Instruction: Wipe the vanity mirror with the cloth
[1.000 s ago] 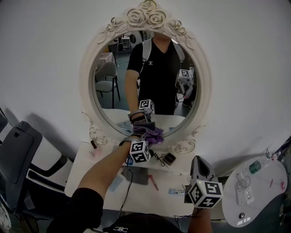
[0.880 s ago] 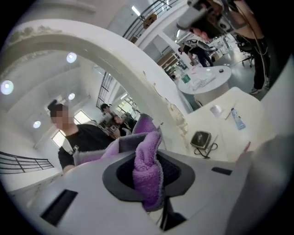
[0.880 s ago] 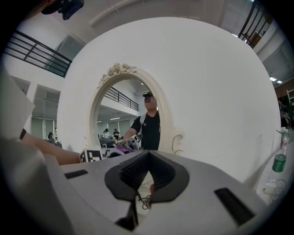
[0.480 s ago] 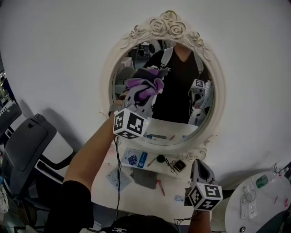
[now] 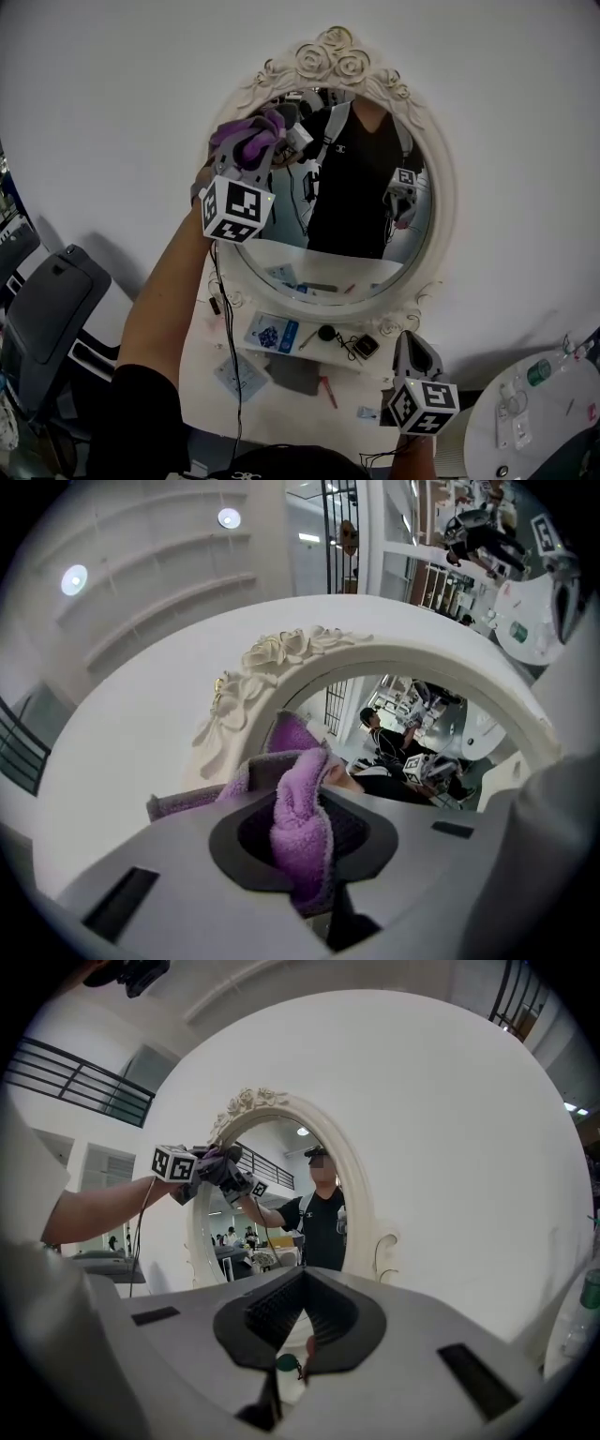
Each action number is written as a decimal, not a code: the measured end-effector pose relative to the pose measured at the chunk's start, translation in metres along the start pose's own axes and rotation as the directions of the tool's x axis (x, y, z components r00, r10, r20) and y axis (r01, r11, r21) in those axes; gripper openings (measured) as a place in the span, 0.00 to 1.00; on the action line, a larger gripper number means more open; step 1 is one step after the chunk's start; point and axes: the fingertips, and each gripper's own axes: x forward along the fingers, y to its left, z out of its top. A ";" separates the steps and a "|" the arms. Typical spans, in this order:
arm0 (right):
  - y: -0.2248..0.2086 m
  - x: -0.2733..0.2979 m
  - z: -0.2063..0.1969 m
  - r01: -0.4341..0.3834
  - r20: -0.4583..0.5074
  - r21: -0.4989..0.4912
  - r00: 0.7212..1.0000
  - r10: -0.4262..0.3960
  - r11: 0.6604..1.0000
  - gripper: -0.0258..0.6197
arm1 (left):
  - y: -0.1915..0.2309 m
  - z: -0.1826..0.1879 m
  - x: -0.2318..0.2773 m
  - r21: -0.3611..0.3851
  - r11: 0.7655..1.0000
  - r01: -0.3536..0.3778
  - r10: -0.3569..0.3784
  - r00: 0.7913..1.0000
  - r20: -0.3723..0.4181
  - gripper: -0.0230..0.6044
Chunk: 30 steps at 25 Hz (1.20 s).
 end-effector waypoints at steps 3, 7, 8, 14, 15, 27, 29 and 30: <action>-0.002 0.003 0.006 0.007 0.004 -0.011 1.000 -0.007 1.000 0.04 | -0.018 -0.008 -0.005 -0.072 0.997 0.041 -0.038 0.998 0.042 0.14; 0.000 0.009 0.003 0.007 -0.016 -0.024 1.000 -0.007 1.000 0.04 | -0.049 -0.018 -0.013 -0.070 0.993 0.090 -0.085 0.994 0.076 0.14; 0.003 0.011 0.001 0.005 -0.024 -0.027 1.000 -0.005 1.000 0.04 | -0.057 -0.022 -0.017 -0.065 0.992 0.104 -0.099 0.992 0.082 0.14; 0.019 0.021 -0.006 -0.017 -0.055 -0.056 0.998 0.014 0.998 0.04 | -0.112 -0.049 -0.036 -0.014 0.983 0.185 -0.182 0.977 0.111 0.14; 0.022 0.021 -0.006 -0.021 -0.057 -0.060 0.998 0.017 0.998 0.04 | -0.120 -0.054 -0.039 -0.014 0.981 0.195 -0.192 0.975 0.109 0.14; 0.042 0.022 -0.018 -0.041 -0.077 -0.050 0.996 0.037 0.998 0.04 | -0.333 -0.146 -0.103 0.009 0.763 0.647 -0.641 0.757 -0.125 0.14; 0.041 0.018 -0.017 -0.033 -0.073 -0.051 0.997 0.029 0.998 0.04 | -0.361 -0.164 -0.113 -0.014 0.708 0.706 -0.698 0.697 -0.163 0.14; 0.039 0.016 -0.016 -0.028 -0.070 -0.052 0.997 0.024 0.998 0.04 | -0.371 -0.170 -0.117 -0.039 0.684 0.728 -0.722 0.669 -0.177 0.14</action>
